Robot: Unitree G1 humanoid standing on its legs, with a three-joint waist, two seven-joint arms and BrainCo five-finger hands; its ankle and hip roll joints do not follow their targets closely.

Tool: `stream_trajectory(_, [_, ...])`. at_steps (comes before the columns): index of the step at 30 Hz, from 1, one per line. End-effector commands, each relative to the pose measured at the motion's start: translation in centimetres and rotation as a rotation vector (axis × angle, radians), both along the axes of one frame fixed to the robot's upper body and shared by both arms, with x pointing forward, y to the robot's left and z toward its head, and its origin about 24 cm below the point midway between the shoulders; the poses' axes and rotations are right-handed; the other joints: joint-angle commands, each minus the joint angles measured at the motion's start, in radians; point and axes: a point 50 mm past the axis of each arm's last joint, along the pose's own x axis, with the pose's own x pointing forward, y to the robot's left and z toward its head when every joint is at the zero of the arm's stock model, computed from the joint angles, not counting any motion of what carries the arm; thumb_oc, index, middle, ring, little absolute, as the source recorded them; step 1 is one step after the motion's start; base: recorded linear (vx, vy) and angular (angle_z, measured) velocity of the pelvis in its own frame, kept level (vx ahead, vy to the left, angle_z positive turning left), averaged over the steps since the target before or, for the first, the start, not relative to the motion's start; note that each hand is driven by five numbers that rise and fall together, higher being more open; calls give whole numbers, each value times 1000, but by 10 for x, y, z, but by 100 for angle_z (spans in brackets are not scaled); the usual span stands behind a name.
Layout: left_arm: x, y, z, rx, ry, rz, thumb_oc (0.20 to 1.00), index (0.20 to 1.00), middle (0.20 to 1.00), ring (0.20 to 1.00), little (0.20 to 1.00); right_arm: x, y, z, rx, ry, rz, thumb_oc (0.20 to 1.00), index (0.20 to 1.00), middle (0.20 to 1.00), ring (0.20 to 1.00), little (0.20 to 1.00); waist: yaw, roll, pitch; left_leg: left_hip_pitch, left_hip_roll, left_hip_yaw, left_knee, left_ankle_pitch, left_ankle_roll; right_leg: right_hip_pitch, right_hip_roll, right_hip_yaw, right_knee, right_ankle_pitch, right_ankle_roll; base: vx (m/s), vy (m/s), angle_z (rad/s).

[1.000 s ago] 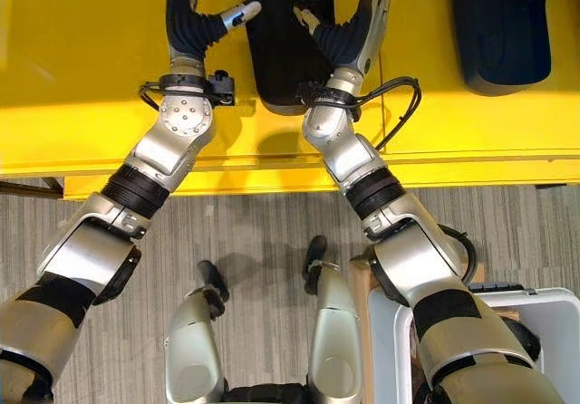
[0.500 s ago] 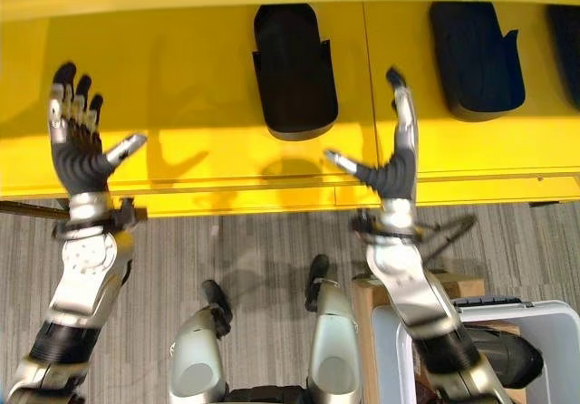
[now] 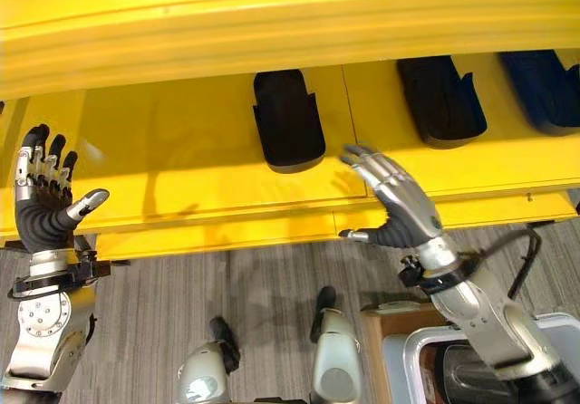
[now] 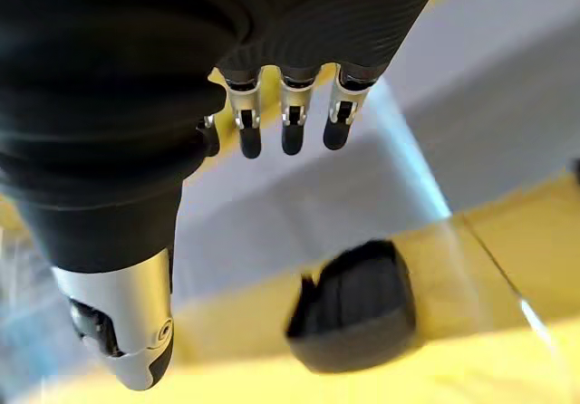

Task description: Move parts from the plastic box to the shelf.

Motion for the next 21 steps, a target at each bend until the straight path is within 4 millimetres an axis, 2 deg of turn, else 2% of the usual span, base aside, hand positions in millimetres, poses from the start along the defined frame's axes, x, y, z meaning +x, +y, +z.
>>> stream_trajectory(1, [-2,5,19,107,-78,-6,1000,1000,1000,1000,1000,11,6,14,16,-97,-18,1000,1000,1000,1000,1000,23,-42,-19,-64,-24,-55,6,14,22,130,51,11,-20,-153,68,6,-59,8])
stream_trajectory(8, [8,12,25,159,-22,-55,1000,1000,1000,1000,1000,30,15,22,-135,67,-24,1000,1000,1000,1000,1000,56,-71,-46,-56,-7,-59,18,17,12,160,46,-7,-36,-142,70,24,-71,5])
stream_trajectory(12, [10,10,25,199,13,-98,1000,1000,1000,1000,1000,36,12,16,-167,145,-74,1000,1000,1000,1000,1000,68,-84,-56,-51,1,-53,20,18,9,171,41,-19,-35,-140,72,10,-52,10])
stream_trajectory(14, [12,8,23,227,34,-123,1000,1000,1000,1000,1000,43,7,6,-195,224,-129,1000,1000,1000,1000,1000,74,-96,-60,-47,5,-45,17,21,6,183,34,-29,-53,-126,77,-14,-57,9])
stream_trajectory(19, [15,6,20,250,59,-141,1000,1000,1000,1000,1000,50,1,0,-180,269,-207,1000,1000,1000,1000,1000,77,-100,-57,-43,11,-41,16,25,5,190,29,-33,-55,-121,80,-3,-1,1])
stream_trajectory(21, [16,5,18,248,65,-137,1000,1000,1000,1000,1000,52,-4,-1,-135,201,-270,1000,1000,1000,1000,1000,76,-98,-54,-45,12,-40,16,27,6,189,29,-31,-55,-118,81,-28,15,4])
